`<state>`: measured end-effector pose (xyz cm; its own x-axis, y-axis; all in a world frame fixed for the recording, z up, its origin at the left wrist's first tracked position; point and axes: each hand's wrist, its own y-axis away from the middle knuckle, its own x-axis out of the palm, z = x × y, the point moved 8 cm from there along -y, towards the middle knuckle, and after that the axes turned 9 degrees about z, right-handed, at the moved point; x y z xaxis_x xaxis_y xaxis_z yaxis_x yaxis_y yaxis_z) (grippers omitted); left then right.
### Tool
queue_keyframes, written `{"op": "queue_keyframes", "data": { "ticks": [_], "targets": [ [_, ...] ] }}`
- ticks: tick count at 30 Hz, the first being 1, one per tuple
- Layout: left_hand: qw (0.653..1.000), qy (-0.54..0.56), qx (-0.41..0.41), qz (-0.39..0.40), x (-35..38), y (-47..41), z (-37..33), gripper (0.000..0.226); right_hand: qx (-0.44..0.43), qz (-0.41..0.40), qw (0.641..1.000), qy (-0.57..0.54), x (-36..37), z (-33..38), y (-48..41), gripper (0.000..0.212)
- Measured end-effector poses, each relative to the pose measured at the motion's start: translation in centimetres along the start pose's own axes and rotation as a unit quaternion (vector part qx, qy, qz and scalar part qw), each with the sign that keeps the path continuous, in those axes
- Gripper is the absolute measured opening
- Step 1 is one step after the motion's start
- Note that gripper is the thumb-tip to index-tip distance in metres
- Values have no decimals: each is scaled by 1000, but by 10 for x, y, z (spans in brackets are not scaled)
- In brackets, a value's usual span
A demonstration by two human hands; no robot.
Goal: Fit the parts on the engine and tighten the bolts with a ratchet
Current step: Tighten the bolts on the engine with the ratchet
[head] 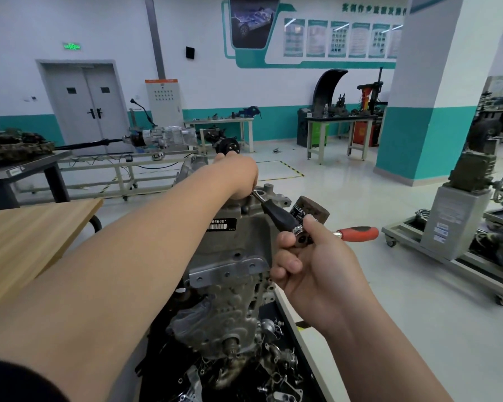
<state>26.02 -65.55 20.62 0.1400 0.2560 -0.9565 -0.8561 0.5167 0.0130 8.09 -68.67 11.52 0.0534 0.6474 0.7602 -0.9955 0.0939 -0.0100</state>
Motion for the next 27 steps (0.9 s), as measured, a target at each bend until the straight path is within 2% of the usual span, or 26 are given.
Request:
{"op": "queue_keyframes", "data": {
  "ticks": [8,13,15,17,19,23,27],
  "targets": [
    [995,94,38,-23,-3,6,6,39,-11,6,999,31,2,7,0,23],
    [977,183,37,-102,0,3,15,34,-46,8,990,130,-2,22,-6,23],
    [974,189,52,-115,1,-2,16,35,-66,-4,970,233,-4,32,-8,27],
    [975,180,66,-117,2,-4,16,36,-83,-24,932,353,-4,41,-7,38],
    [975,170,83,-119,2,-4,15,32,-97,-33,902,419,3,46,-5,37],
    [969,139,118,-166,-2,5,11,28,-118,-59,900,415,9,50,-3,34],
    [951,86,155,-255,2,18,10,19,-98,-74,947,297,-1,36,-4,29]
  ]
}}
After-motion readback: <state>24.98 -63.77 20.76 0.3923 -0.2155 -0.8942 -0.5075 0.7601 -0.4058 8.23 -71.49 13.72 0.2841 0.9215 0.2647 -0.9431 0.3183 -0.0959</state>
